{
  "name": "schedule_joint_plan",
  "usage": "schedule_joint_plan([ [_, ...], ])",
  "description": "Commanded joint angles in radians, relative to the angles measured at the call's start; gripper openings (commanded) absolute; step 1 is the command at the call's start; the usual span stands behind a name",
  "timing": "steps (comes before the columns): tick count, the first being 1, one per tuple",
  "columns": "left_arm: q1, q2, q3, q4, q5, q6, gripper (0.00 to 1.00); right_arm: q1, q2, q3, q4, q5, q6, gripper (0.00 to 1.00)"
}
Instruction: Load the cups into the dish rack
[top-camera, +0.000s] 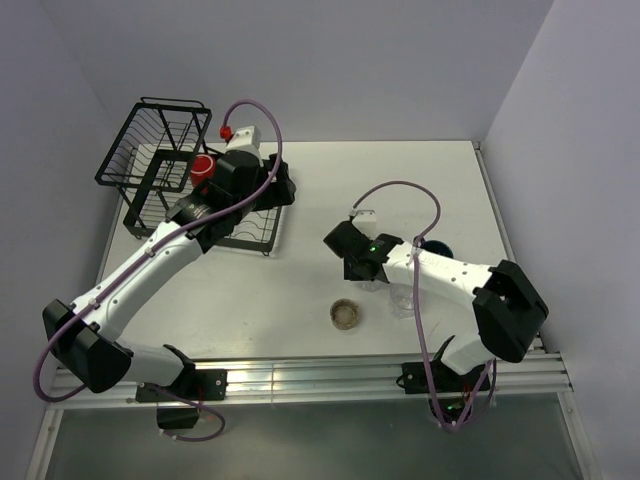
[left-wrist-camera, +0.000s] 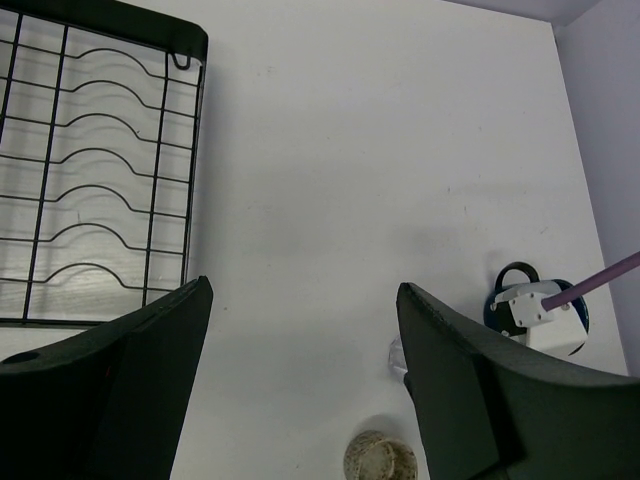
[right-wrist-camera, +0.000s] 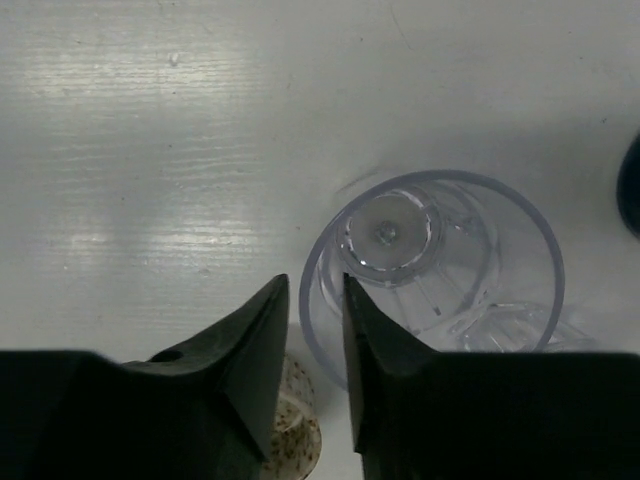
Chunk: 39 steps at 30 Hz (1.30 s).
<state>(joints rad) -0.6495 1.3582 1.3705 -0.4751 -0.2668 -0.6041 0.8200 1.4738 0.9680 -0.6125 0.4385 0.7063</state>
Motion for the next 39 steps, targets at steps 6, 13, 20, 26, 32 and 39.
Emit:
schedule_joint_plan([
  [6, -0.002, -0.047, -0.022, 0.016, -0.031, 0.0, 0.82, -0.067, 0.005, 0.017, 0.054, -0.01, -0.037, 0.0],
  [13, 0.092, -0.077, -0.03, 0.09, 0.172, -0.01, 0.93, -0.152, -0.05, 0.187, 0.013, -0.087, -0.12, 0.0],
  [20, 0.292, -0.122, -0.184, 0.461, 0.743, -0.137, 0.99, -0.382, -0.152, 0.346, 0.171, -0.691, -0.143, 0.0],
  [26, 0.312, -0.079, -0.211, 0.685, 0.922, -0.189, 0.99, -0.432, -0.119, 0.385, 0.423, -1.125, 0.057, 0.0],
  [32, 0.312, -0.028, -0.154, 0.664, 0.965, -0.154, 0.99, -0.447, -0.093, 0.287, 0.868, -1.345, 0.391, 0.0],
  [39, 0.306, -0.031, -0.177, 0.733, 1.046, -0.174, 0.99, -0.463, -0.076, 0.247, 1.134, -1.379, 0.576, 0.0],
])
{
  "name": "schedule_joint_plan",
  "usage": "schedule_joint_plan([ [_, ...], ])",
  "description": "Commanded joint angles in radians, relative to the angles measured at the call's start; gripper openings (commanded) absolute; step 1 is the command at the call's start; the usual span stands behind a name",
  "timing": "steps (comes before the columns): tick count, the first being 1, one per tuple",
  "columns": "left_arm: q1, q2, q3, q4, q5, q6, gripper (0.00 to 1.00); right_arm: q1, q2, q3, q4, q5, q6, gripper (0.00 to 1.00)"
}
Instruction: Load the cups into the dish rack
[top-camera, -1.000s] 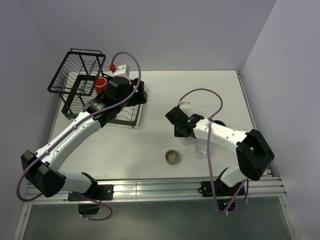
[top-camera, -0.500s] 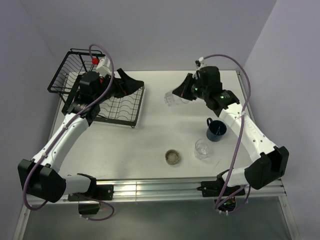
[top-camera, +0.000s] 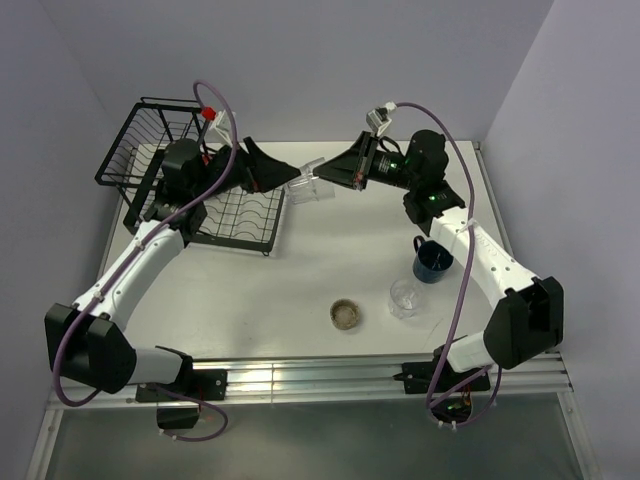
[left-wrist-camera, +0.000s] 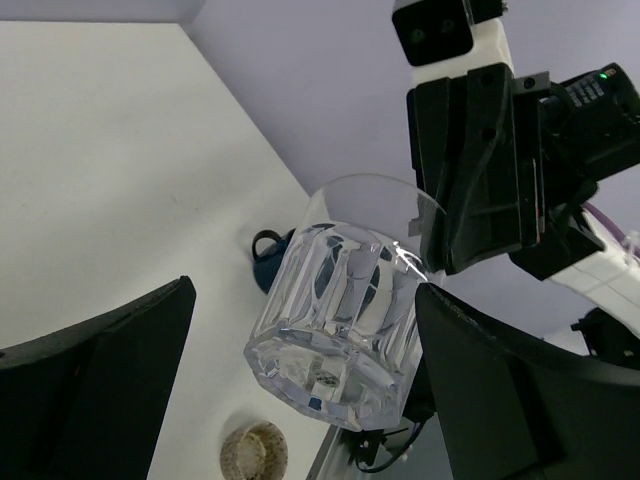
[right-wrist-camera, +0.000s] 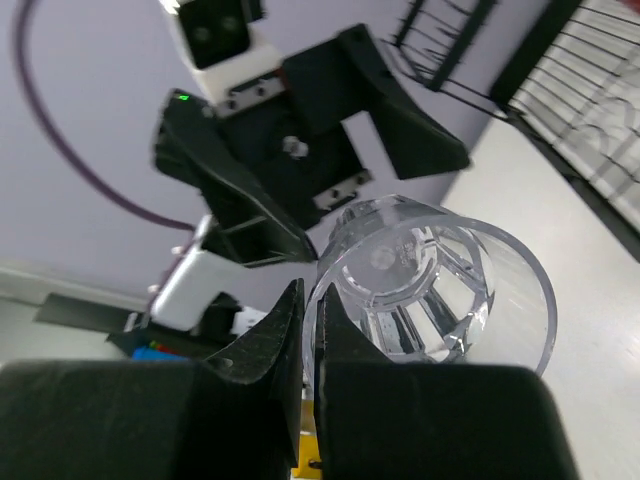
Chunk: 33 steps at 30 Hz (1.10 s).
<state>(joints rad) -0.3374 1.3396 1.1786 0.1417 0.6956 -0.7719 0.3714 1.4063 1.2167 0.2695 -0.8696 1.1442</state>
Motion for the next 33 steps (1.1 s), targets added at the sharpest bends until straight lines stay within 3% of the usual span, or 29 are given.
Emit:
schedule_joint_plan([
  [1, -0.009, -0.016, 0.001, 0.128, 0.099, -0.009, 0.99, -0.019, -0.006, -0.006, 0.272, -0.072, 0.155, 0.0],
  [14, -0.09, -0.043, -0.059, 0.205, 0.157, -0.026, 0.99, -0.063, 0.026, -0.075, 0.49, -0.072, 0.305, 0.0],
  [27, -0.098, -0.026, -0.024, 0.173, 0.068, -0.02, 0.99, -0.078, 0.005, -0.117, 0.514, -0.091, 0.301, 0.0],
  [33, -0.1, -0.003, -0.025, 0.229, 0.073, -0.076, 0.97, -0.078, 0.008, -0.125, 0.528, -0.097, 0.304, 0.0],
])
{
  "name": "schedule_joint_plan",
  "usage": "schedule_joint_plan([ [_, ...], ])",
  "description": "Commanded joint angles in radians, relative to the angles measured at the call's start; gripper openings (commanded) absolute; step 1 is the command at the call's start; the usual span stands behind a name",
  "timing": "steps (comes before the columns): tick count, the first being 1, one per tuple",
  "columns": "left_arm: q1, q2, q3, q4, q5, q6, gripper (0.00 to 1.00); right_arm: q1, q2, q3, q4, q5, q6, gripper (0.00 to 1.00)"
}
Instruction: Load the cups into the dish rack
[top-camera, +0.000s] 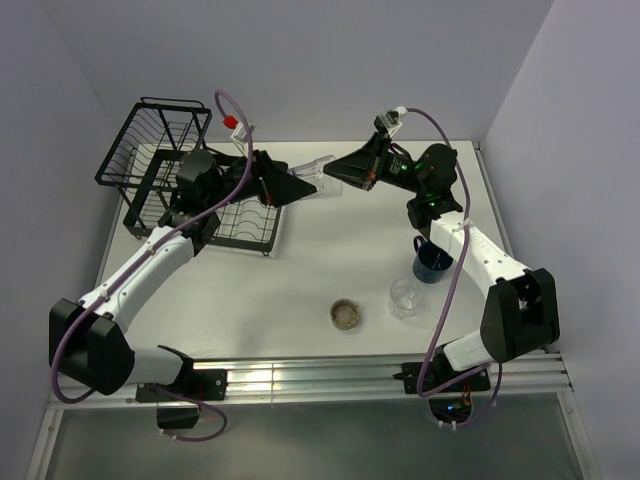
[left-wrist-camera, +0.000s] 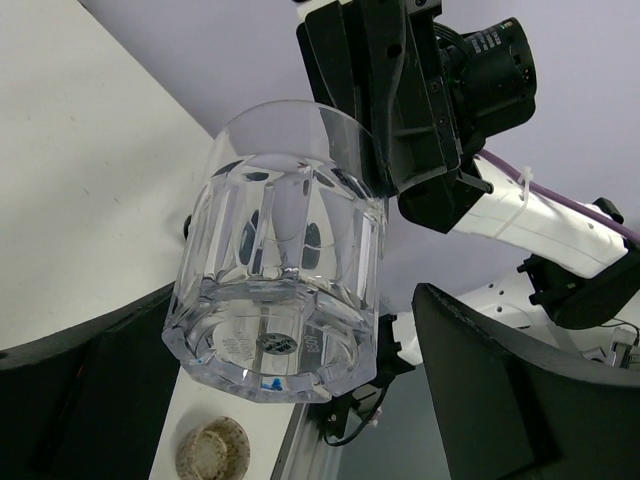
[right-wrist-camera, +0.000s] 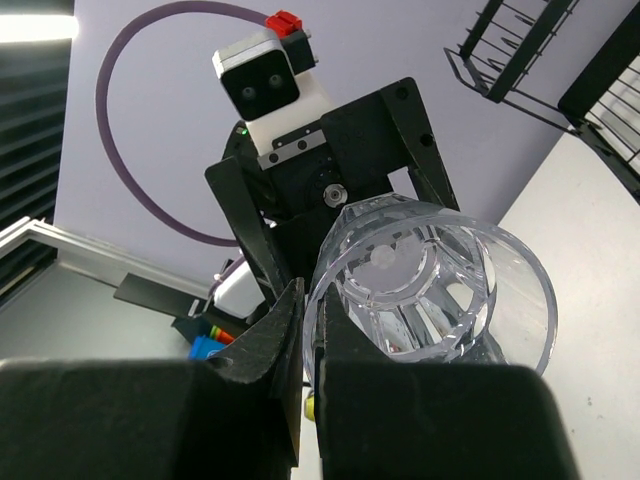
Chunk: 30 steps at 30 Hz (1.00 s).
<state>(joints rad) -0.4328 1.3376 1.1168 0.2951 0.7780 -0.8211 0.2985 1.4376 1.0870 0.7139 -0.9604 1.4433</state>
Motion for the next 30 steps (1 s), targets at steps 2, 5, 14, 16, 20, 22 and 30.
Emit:
schedule_joint_plan([
  [2, -0.006, 0.002, 0.028, 0.082, -0.002, -0.033, 0.93, -0.006, -0.022, 0.004, 0.087, -0.005, 0.008, 0.0],
  [5, -0.007, 0.006, 0.02, 0.085, 0.006, -0.042, 0.79, -0.006, -0.016, 0.002, 0.091, -0.004, 0.006, 0.0],
  [14, -0.021, 0.003, 0.049, 0.021, -0.022, -0.024, 0.0, -0.006, -0.014, -0.004, 0.073, 0.002, -0.021, 0.06],
  [16, -0.02, -0.011, 0.064, 0.0, -0.055, -0.003, 0.0, -0.007, -0.022, 0.001, -0.003, 0.009, -0.072, 0.14],
  [20, -0.02, -0.02, 0.126, -0.131, -0.143, 0.066, 0.0, -0.018, -0.063, 0.031, -0.239, 0.076, -0.234, 0.36],
  [22, -0.02, -0.02, 0.176, -0.229, -0.201, 0.108, 0.0, -0.031, -0.08, 0.065, -0.421, 0.118, -0.357, 0.38],
  [30, -0.018, 0.001, 0.34, -0.56, -0.428, 0.235, 0.0, -0.064, -0.183, 0.145, -0.888, 0.486, -0.693, 0.43],
])
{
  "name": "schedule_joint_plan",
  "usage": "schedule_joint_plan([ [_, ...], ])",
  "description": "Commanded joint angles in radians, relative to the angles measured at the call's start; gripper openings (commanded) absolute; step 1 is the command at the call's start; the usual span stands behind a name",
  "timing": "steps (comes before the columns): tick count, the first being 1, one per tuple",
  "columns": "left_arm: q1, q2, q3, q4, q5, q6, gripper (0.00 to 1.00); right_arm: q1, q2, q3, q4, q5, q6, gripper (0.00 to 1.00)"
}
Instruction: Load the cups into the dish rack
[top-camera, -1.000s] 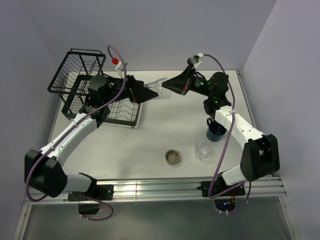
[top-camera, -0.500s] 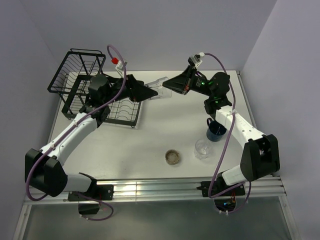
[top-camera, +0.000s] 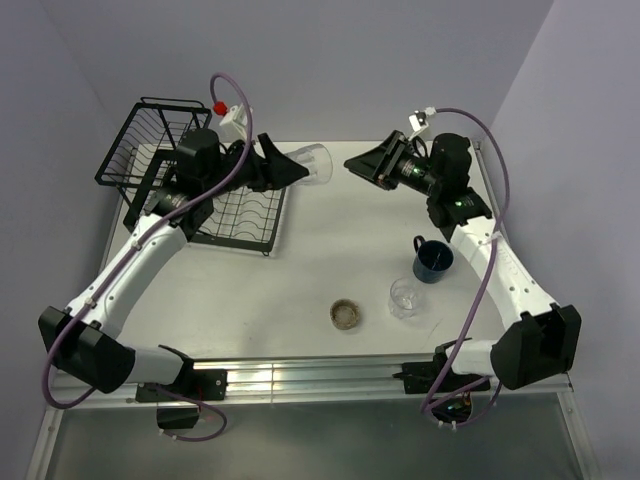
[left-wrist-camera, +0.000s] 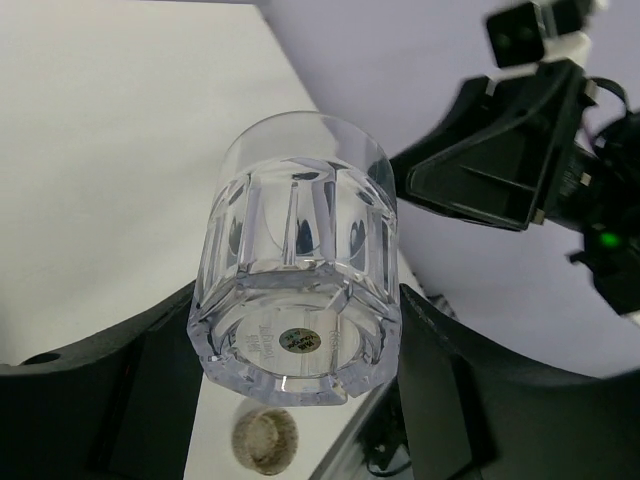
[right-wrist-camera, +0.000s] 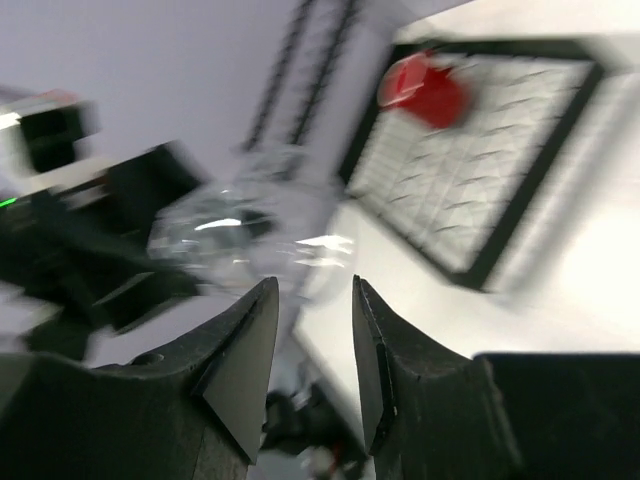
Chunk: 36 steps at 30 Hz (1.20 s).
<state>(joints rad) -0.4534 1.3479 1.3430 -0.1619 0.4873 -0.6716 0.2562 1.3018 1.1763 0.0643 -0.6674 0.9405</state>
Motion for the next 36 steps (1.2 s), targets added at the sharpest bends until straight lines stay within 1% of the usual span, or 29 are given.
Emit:
schedule_joint_plan([
  [1, 0.004, 0.022, 0.142, -0.188, -0.173, 0.099, 0.0, -0.021, -0.056, 0.062, -0.295, 0.268, -0.206, 0.43],
  [2, 0.004, 0.039, 0.169, -0.233, -0.252, 0.113, 0.0, -0.024, -0.059, 0.059, -0.313, 0.297, -0.219, 0.44],
  [4, 0.004, 0.106, 0.257, -0.313, -0.338, 0.148, 0.0, -0.031, -0.068, 0.033, -0.328, 0.343, -0.239, 0.44],
  [5, 0.004, 0.131, 0.313, -0.379, -0.427, 0.158, 0.0, -0.032, -0.068, 0.022, -0.33, 0.351, -0.243, 0.44],
  [8, 0.005, 0.249, 0.402, -0.493, -0.542, 0.188, 0.0, -0.034, -0.064, 0.0, -0.336, 0.358, -0.256, 0.44],
  [9, 0.005, 0.284, 0.473, -0.52, -0.614, 0.197, 0.0, -0.034, -0.061, -0.001, -0.34, 0.356, -0.261, 0.44],
  [10, 0.005, 0.356, 0.513, -0.546, -0.645, 0.202, 0.0, -0.032, -0.058, -0.006, -0.342, 0.353, -0.262, 0.44],
  [11, 0.007, 0.391, 0.595, -0.606, -0.676, 0.207, 0.0, -0.032, -0.053, -0.009, -0.343, 0.344, -0.269, 0.44],
  [12, 0.009, 0.472, 0.638, -0.638, -0.732, 0.214, 0.0, -0.031, -0.052, -0.01, -0.347, 0.341, -0.272, 0.44],
  [13, 0.01, 0.515, 0.686, -0.668, -0.76, 0.219, 0.0, -0.032, -0.047, -0.01, -0.356, 0.339, -0.276, 0.44],
  [14, 0.012, 0.555, 0.781, -0.698, -0.78, 0.224, 0.0, -0.032, -0.045, -0.01, -0.362, 0.338, -0.287, 0.44],
  [15, 0.016, 0.635, 0.826, -0.758, -0.797, 0.234, 0.0, -0.032, -0.045, -0.012, -0.366, 0.336, -0.292, 0.44],
  [17, 0.031, 0.703, 0.937, -0.798, -0.843, 0.244, 0.0, -0.031, -0.049, -0.02, -0.376, 0.338, -0.302, 0.44],
  [18, 0.039, 0.756, 0.962, -0.829, -0.849, 0.245, 0.0, -0.031, -0.05, -0.026, -0.379, 0.338, -0.305, 0.44],
  [20, 0.07, 0.793, 0.996, -0.841, -0.848, 0.247, 0.0, -0.029, -0.052, -0.029, -0.386, 0.336, -0.315, 0.44],
  [23, 0.111, 0.836, 0.984, -0.832, -0.836, 0.251, 0.0, -0.028, -0.052, -0.041, -0.393, 0.336, -0.322, 0.44],
  [32, 0.147, 0.893, 0.97, -0.803, -0.846, 0.27, 0.0, -0.003, -0.038, -0.053, -0.38, 0.342, -0.322, 0.44],
  [36, 0.162, 0.918, 0.953, -0.78, -0.819, 0.276, 0.0, 0.003, -0.033, -0.056, -0.379, 0.345, -0.324, 0.44],
])
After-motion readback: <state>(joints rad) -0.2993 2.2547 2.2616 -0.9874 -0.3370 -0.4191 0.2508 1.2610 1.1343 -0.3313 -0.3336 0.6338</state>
